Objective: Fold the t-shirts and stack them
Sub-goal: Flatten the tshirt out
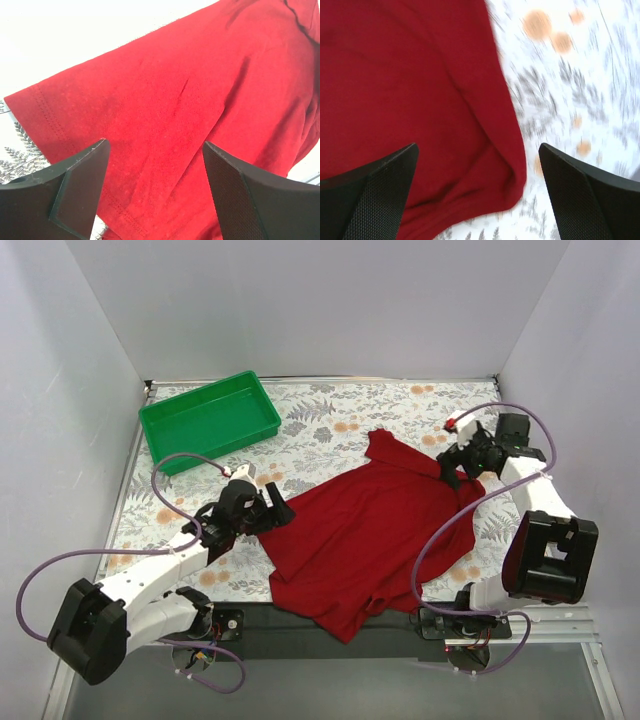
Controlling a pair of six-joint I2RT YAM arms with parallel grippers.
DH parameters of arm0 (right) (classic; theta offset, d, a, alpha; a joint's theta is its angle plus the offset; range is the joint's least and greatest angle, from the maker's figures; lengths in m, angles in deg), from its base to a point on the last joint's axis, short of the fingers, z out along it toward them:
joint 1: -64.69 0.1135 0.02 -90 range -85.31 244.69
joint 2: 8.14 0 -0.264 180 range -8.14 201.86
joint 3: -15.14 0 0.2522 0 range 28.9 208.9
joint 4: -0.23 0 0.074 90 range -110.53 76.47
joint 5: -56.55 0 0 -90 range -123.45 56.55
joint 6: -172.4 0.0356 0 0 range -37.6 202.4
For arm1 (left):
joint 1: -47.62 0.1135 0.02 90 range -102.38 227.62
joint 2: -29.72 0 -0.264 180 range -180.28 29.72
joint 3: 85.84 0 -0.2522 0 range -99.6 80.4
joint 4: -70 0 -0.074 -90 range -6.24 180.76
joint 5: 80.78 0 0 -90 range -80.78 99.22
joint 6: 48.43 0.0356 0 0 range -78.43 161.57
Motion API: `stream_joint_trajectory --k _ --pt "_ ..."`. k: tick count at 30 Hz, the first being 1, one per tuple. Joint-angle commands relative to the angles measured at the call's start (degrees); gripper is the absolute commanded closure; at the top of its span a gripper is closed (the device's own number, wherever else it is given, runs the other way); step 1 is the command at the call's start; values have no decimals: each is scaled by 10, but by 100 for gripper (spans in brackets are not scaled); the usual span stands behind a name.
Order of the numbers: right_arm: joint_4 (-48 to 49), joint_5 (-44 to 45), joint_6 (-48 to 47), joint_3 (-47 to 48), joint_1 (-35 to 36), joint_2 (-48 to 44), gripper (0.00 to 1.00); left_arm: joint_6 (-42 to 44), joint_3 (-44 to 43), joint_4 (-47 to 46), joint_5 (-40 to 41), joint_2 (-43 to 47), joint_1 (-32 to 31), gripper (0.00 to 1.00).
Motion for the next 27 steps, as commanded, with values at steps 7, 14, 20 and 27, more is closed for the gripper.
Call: stream_joint_trajectory --k 7,14,20,27 --pt "-7 39 -67 89 182 87 23 -9 14 22 22 43 3 30" --pt "12 111 41 215 257 210 38 -15 24 31 30 53 3 30" --pt "12 127 50 250 294 264 39 -15 28 41 49 59 3 30" --pt "12 141 72 294 315 314 41 -16 25 43 60 60 3 30"
